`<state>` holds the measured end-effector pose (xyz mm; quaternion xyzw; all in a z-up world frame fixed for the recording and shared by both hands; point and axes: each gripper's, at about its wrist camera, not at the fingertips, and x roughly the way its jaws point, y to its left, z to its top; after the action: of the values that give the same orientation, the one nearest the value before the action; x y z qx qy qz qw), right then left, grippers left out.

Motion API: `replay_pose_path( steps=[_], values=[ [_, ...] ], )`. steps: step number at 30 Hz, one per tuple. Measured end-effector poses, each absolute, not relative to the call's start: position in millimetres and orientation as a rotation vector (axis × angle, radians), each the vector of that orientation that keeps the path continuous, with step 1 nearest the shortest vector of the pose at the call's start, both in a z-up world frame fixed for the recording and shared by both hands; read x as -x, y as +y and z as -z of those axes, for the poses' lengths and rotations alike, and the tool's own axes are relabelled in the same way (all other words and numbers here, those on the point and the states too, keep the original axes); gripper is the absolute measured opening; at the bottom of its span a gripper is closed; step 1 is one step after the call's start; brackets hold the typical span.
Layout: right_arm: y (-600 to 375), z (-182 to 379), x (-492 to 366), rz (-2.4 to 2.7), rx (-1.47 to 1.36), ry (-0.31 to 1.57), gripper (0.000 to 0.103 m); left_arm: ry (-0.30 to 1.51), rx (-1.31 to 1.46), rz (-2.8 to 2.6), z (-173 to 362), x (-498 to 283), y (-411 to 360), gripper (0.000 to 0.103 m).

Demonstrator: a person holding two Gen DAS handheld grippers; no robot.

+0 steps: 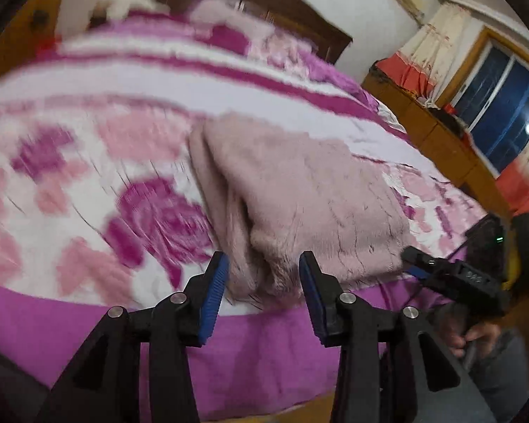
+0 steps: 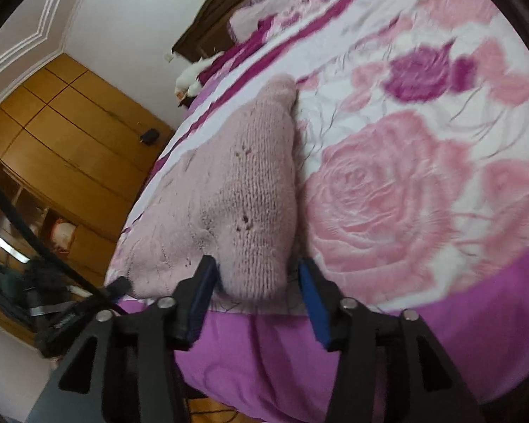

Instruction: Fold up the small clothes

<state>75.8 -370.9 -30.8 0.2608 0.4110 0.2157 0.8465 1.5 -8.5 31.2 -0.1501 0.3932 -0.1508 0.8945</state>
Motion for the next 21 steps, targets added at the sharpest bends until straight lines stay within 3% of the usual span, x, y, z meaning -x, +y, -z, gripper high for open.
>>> replay_pose_path(
  steps=[6, 10, 12, 14, 16, 18, 21],
  values=[
    [-371.5, -17.3, -43.9, -0.434, -0.406, 0.691, 0.057, 0.678, 0.241, 0.289, -68.5, 7.3, -11.5, 0.023],
    [-353.1, -51.0, -19.5, -0.402, -0.209, 0.506, 0.083, 0.585, 0.193, 0.258, -79.5, 13.3, -15.1, 0.043],
    [-344.4, -59.1, -8.1, -0.387, -0.136, 0.421, 0.090, 0.555, 0.162, 0.228, -78.6, 13.3, -17.7, 0.062],
    [-334.0, -60.8, -6.0, -0.362, -0.091, 0.380, 0.099, 0.538, 0.126, 0.221, -73.2, 12.7, -22.4, 0.063],
    [-324.8, -58.2, -6.4, -0.332, -0.050, 0.368, 0.100, 0.519, 0.101, 0.213, -67.0, 15.0, -24.9, 0.065],
    [-318.1, -51.1, -6.7, -0.301, -0.018, 0.382, 0.101, 0.512, 0.084, 0.214, -57.3, 15.0, -29.6, 0.077],
    [-307.8, -28.2, -9.9, -0.261, 0.048, 0.422, 0.103, 0.547, 0.085, 0.223, -36.3, 11.3, -35.0, 0.080]
  ],
)
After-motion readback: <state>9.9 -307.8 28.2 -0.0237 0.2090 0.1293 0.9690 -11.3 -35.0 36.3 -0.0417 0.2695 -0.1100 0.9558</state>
